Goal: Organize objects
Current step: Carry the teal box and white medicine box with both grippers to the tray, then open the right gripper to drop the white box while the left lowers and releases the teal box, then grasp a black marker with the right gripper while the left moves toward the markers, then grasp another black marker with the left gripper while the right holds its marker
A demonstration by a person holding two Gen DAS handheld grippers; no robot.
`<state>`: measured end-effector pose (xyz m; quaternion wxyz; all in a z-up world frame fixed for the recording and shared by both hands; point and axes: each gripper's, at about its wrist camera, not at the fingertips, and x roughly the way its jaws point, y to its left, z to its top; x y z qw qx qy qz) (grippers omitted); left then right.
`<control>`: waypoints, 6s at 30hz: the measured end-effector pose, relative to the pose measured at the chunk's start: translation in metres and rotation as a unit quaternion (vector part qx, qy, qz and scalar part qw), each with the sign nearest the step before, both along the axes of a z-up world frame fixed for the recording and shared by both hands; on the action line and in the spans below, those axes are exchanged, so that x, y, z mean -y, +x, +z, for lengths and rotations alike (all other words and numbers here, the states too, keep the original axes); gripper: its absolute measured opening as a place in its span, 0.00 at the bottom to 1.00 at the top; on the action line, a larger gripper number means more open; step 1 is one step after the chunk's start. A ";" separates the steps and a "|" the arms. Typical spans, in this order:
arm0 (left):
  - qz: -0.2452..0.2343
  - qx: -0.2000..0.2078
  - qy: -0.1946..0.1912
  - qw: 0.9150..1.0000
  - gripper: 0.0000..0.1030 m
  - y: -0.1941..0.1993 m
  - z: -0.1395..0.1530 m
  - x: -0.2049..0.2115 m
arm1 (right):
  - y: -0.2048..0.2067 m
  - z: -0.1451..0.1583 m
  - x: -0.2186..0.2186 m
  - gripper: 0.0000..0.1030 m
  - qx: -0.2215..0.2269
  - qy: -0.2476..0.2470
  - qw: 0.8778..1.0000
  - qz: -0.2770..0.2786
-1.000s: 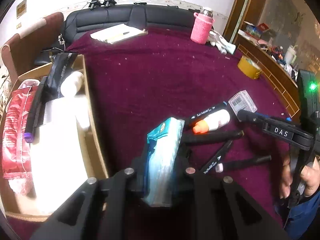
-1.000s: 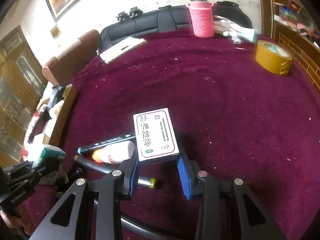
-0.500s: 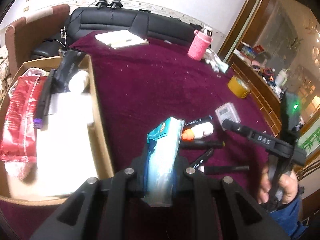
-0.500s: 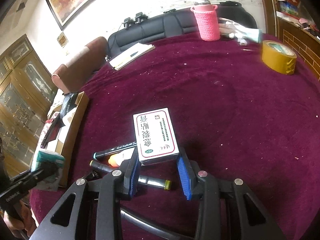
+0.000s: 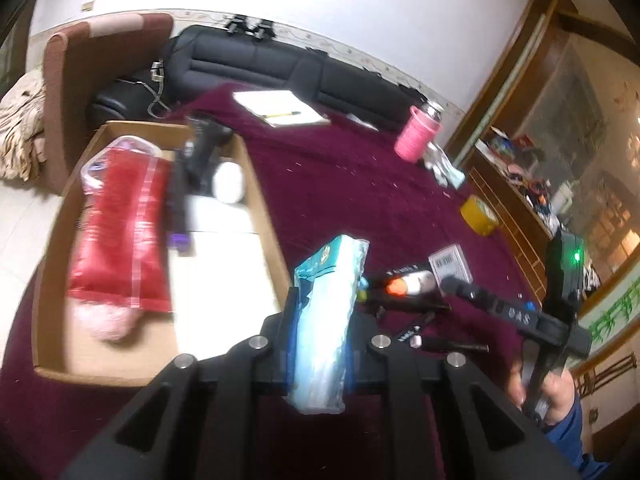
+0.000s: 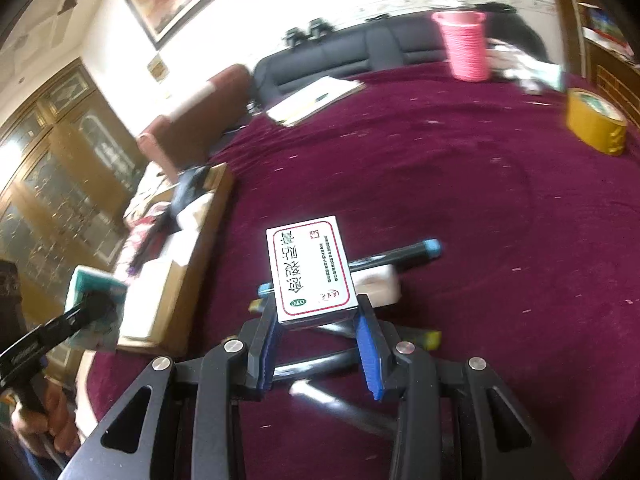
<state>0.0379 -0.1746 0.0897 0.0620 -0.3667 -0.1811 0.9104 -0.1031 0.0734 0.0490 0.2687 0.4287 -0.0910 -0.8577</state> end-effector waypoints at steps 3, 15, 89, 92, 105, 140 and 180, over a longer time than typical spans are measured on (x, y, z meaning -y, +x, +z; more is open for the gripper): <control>0.022 -0.010 0.008 1.000 0.16 0.010 0.004 0.023 | 0.008 0.009 0.019 0.38 0.000 -0.004 1.000 0.022; 0.101 -0.013 0.036 0.994 0.16 0.030 -0.005 0.107 | 0.031 0.027 0.122 0.38 0.001 0.015 0.993 0.119; 0.119 0.007 -0.054 0.991 0.48 0.016 -0.023 0.131 | 0.051 0.020 0.113 0.44 -0.011 -0.019 0.995 0.099; 0.120 -0.005 -0.049 0.991 0.53 0.023 -0.014 0.131 | 0.045 0.023 0.094 0.44 -0.008 -0.028 0.996 0.079; 0.077 -0.039 -0.077 0.993 0.66 0.033 0.017 0.073 | 0.030 0.007 -0.005 0.44 0.026 -0.054 0.998 0.008; -0.233 0.041 -0.205 0.950 0.66 -0.022 -0.052 -0.150 | 0.050 -0.031 -0.072 0.16 0.003 0.046 0.999 0.019; -0.162 0.059 -0.208 0.963 0.17 -0.025 -0.079 -0.183 | 0.068 -0.039 -0.015 0.19 -0.068 0.227 0.971 0.044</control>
